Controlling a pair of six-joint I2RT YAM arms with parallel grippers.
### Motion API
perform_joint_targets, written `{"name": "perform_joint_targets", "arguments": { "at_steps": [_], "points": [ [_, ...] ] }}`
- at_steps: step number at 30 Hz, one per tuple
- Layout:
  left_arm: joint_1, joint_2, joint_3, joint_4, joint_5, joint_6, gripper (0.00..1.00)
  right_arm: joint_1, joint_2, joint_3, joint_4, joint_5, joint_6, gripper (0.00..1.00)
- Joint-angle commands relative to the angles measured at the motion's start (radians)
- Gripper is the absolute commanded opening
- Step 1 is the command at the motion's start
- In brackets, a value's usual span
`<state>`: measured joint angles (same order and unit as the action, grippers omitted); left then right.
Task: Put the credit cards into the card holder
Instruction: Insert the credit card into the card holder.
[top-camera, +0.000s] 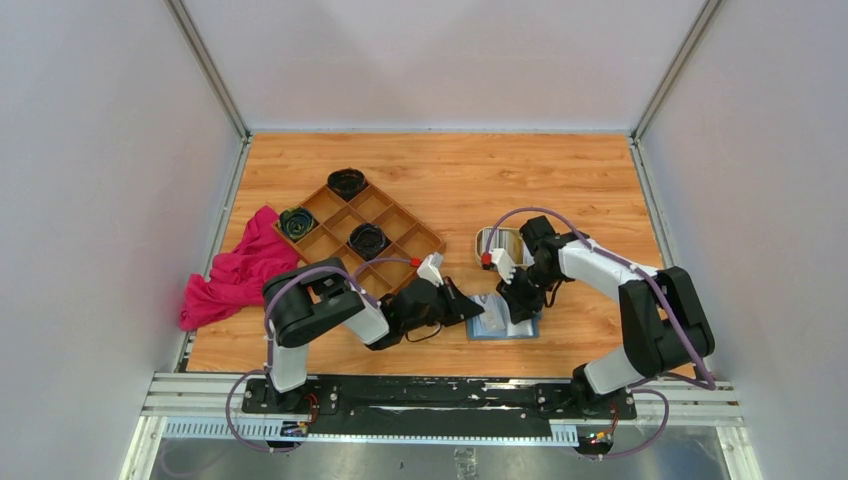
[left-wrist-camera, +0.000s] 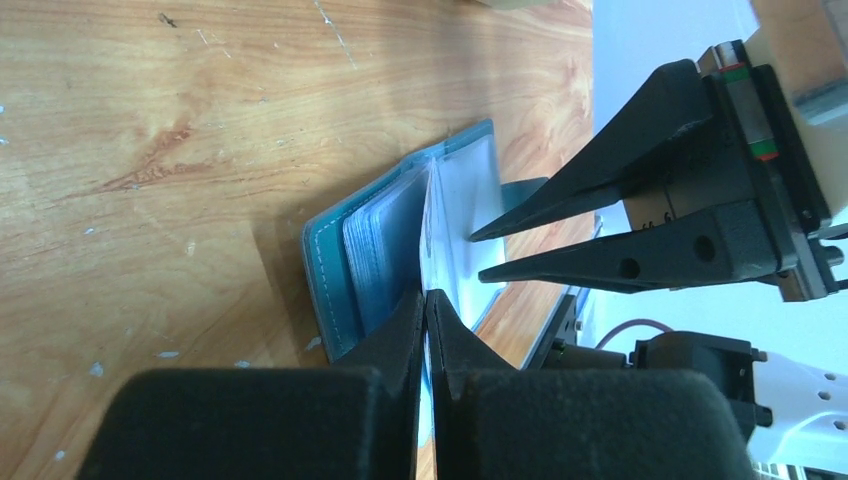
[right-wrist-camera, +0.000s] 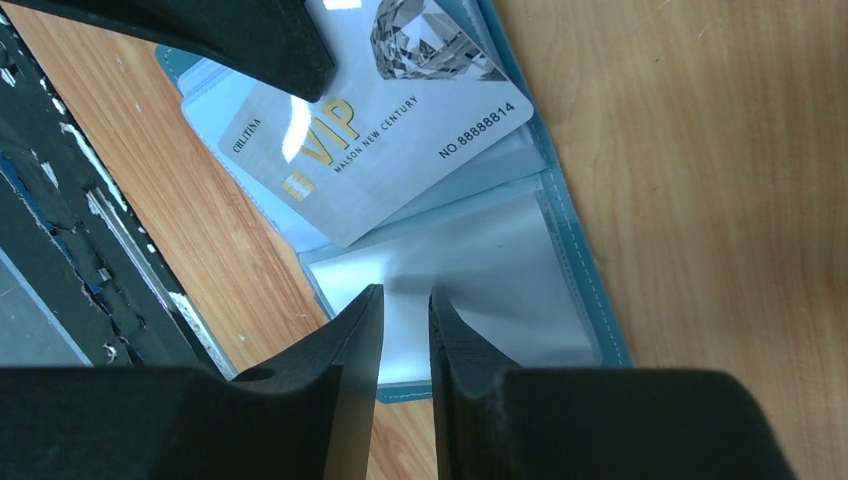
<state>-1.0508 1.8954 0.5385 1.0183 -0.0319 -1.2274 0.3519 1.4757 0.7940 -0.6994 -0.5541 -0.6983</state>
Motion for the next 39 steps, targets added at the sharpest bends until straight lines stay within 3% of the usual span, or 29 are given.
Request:
{"name": "perform_joint_targets", "arguments": {
  "at_steps": [1, 16, 28, 39],
  "points": [
    [-0.006, 0.038, 0.017, -0.003, -0.02, -0.011, 0.0, 0.027, 0.021, 0.02, -0.012, 0.036, 0.01, 0.27],
    [-0.007, 0.045, -0.015, 0.104, -0.012, 0.006, 0.0, 0.015, 0.001, 0.065, -0.053, -0.016, 0.034, 0.28],
    [0.018, -0.102, -0.101, 0.236, 0.065, 0.146, 0.0, -0.141, -0.18, 0.061, -0.117, -0.401, 0.013, 0.64],
    [0.018, -0.162, -0.064, 0.244, 0.2, 0.29, 0.0, -0.178, -0.142, 0.07, -0.101, -0.461, 0.06, 0.65]
  ]
}}
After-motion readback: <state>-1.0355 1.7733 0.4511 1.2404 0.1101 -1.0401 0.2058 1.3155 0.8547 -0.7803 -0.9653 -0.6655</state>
